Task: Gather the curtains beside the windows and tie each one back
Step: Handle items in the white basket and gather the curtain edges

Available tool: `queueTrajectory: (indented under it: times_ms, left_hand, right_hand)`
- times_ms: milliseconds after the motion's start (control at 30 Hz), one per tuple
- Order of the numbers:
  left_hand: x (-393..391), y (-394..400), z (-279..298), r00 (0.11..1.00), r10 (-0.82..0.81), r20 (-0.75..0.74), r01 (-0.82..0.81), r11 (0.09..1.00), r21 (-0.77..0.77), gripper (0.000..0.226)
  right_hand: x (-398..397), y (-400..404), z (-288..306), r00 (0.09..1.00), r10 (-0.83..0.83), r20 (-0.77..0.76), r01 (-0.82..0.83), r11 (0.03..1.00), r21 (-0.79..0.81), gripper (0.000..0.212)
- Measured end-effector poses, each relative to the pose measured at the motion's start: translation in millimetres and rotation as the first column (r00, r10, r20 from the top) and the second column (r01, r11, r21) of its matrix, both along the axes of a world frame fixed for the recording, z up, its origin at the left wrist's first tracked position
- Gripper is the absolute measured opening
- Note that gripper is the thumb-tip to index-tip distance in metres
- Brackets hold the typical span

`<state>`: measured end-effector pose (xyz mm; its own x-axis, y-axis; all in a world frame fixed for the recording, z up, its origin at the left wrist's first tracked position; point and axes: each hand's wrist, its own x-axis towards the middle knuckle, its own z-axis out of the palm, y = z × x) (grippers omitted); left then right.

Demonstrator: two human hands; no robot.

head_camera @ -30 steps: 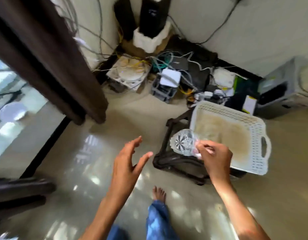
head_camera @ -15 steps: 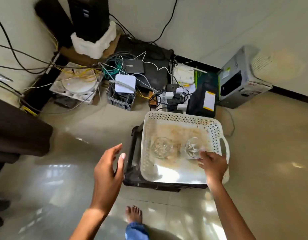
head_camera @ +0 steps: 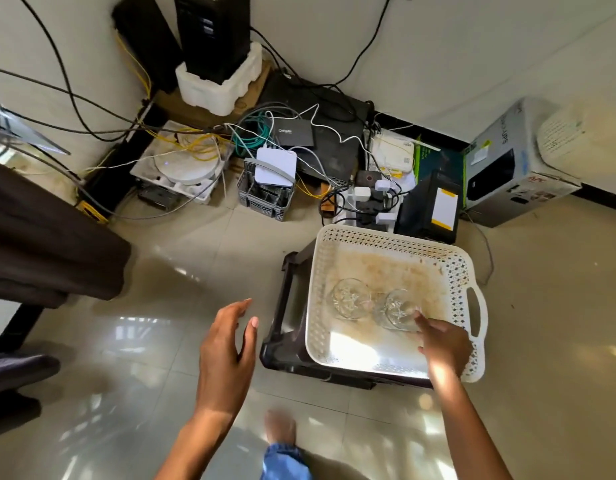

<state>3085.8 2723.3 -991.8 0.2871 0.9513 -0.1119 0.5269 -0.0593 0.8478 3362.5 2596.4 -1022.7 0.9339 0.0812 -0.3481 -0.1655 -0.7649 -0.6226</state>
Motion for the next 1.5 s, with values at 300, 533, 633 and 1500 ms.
queueTrajectory:
  times_ms: [300, 533, 633, 1500]
  left_hand:
    - [-78, 23, 9, 0.951, 0.306, 0.037, -0.308, 0.945, 0.112, 0.027]
    - [-213, 83, -23, 0.665, 0.743, 0.078, -0.742, 0.645, 0.182, 0.028]
    - [-275, 120, -48, 0.551, 0.833, 0.052, -0.819, 0.528, 0.224, 0.033]
    - [-520, 352, -235, 0.333, 0.885, -0.325, -0.925, 0.374, 0.071, 0.088]
  right_hand:
    - [-109, 114, 82, 0.777, 0.538, 0.327, -0.593, 0.8, 0.092, 0.01]
    - [-297, 231, 78, 0.465, 0.856, 0.226, -0.885, 0.438, 0.158, 0.029]
    - [-363, 267, 45, 0.282, 0.935, 0.214, -0.953, 0.246, 0.178, 0.035]
    - [-549, 398, -94, 0.142, 0.989, 0.05, -0.957, 0.125, 0.262, 0.026]
